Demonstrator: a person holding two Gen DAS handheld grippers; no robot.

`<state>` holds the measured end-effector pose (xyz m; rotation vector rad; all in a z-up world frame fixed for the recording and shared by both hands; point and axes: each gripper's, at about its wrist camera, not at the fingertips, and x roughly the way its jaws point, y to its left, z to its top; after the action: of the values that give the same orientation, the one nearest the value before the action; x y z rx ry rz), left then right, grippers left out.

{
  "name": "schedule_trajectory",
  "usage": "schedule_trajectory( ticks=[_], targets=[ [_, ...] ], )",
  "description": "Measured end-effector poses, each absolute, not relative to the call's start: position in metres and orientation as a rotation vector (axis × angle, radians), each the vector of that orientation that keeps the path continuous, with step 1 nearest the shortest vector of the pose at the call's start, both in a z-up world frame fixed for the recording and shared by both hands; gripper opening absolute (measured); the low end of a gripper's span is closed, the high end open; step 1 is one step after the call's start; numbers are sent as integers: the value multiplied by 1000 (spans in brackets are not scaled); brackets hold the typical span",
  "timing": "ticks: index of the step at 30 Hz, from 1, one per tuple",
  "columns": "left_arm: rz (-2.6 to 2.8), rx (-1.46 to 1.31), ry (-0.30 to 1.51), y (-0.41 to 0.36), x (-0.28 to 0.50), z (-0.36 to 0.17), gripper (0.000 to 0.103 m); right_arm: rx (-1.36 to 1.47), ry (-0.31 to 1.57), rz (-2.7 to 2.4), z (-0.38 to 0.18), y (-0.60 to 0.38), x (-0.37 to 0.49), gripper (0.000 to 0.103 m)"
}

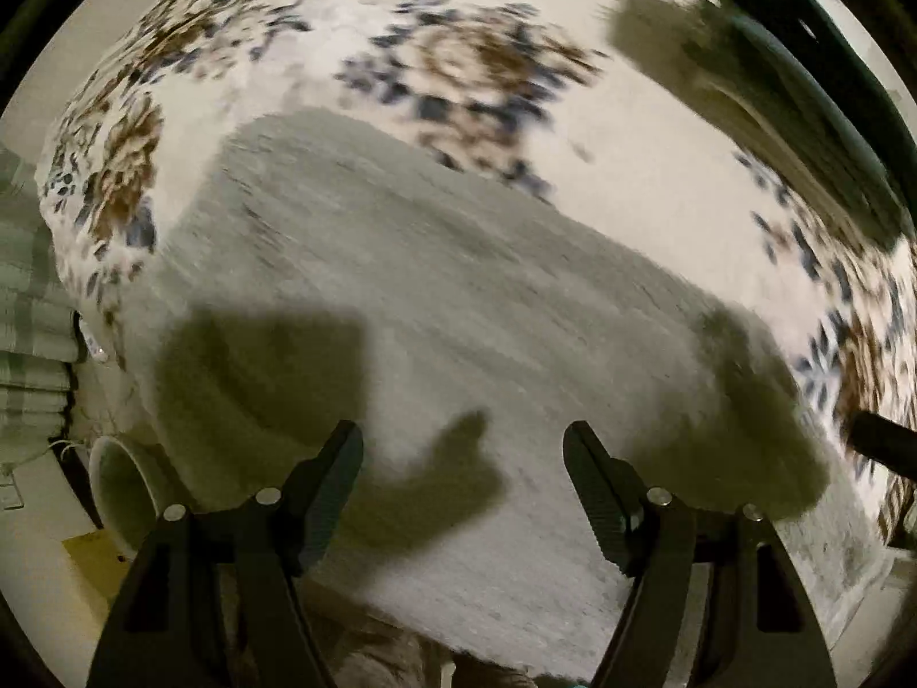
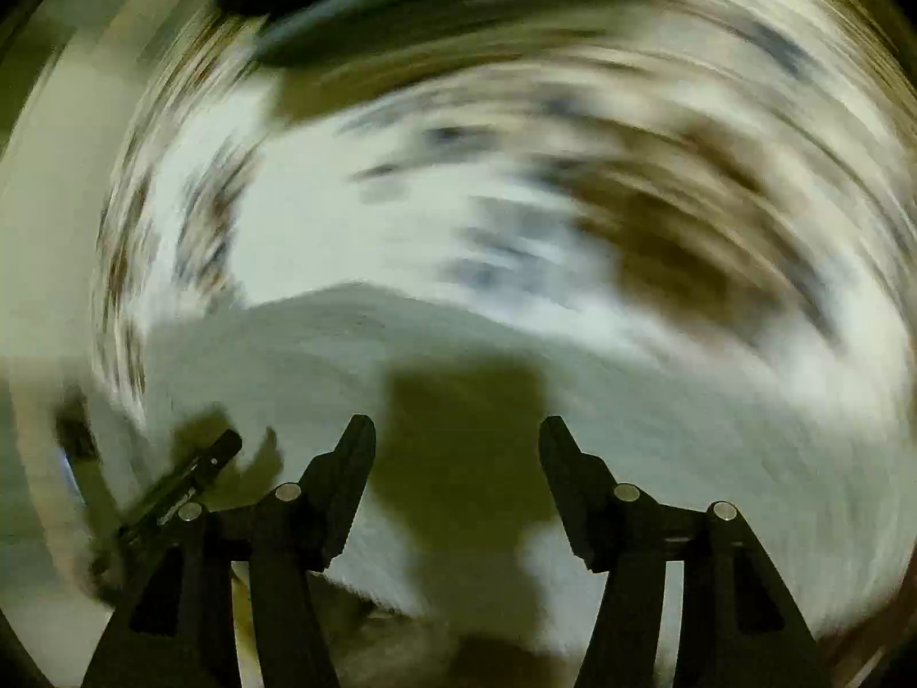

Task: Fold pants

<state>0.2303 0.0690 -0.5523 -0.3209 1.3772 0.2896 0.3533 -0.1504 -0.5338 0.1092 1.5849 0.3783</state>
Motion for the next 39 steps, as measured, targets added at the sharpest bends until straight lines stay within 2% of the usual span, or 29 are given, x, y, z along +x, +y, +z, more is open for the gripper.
schedule_trajectory(
  ticks=[3, 4, 5, 6, 9, 10, 13, 16, 17, 18, 20, 24, 27, 28, 29, 30, 32, 35, 36, 37, 38, 39],
  targets=[
    [322, -347, 1358, 105, 234, -550, 71, -95, 1700, 444, -579, -78, 387, 61],
    [329, -365, 1357, 114, 234, -551, 71, -121, 1711, 434, -586, -71, 392, 58],
    [338, -388, 1357, 123, 234, -552, 71, -130, 1709, 404, -589, -70, 394, 28],
    [346, -414, 1360, 134, 233, -554, 71, -121, 1718, 362, -592, -74, 399, 7],
    [352, -465, 1365, 152, 235, -555, 71, 0, 1717, 226, -587, -102, 414, 6],
    [351, -475, 1364, 155, 234, -555, 71, -28, 1702, 189, -586, -104, 416, 1],
    [370, -513, 1354, 168, 224, -551, 71, -76, 1707, 114, -596, -116, 425, 0],
    [436, -572, 1326, 192, 206, -541, 71, -26, 1710, 150, -584, -122, 427, 4],
    [464, -601, 1318, 202, 198, -539, 71, 11, 1696, 161, -574, -125, 423, 16],
    [495, -642, 1314, 213, 190, -538, 71, 48, 1689, 167, -565, -136, 417, 43],
    [523, -754, 1314, 231, 175, -546, 71, 184, 1687, 175, -550, -158, 396, 67],
    [488, -902, 1318, 247, 172, -570, 70, 429, 1747, 110, -546, -184, 323, 68],
    [466, -962, 1300, 247, 175, -590, 68, 563, 1796, -13, -565, -196, 234, 68],
    [464, -981, 1277, 247, 175, -596, 51, 631, 1832, -50, -574, -205, 207, 68],
    [461, -987, 1263, 246, 173, -598, 25, 670, 1851, -75, -582, -207, 183, 68],
    [448, -997, 1251, 247, 173, -600, 17, 713, 1866, -114, -591, -213, 161, 68],
    [445, -981, 1224, 245, 173, -597, 12, 795, 1876, -161, -604, -225, 132, 68],
    [442, -925, 1197, 243, 175, -589, 9, 965, 1827, -255, -625, -250, 100, 67],
    [448, -909, 1195, 244, 174, -588, 9, 988, 1806, -274, -629, -251, 98, 57],
    [454, -907, 1201, 247, 176, -590, 9, 986, 1776, -308, -632, -255, 94, 39],
    [462, -905, 1216, 250, 175, -593, 9, 925, 1777, -367, -633, -260, 90, 12],
    [474, -900, 1230, 253, 176, -598, 9, 902, 1770, -382, -635, -263, 86, 12]
  ],
)
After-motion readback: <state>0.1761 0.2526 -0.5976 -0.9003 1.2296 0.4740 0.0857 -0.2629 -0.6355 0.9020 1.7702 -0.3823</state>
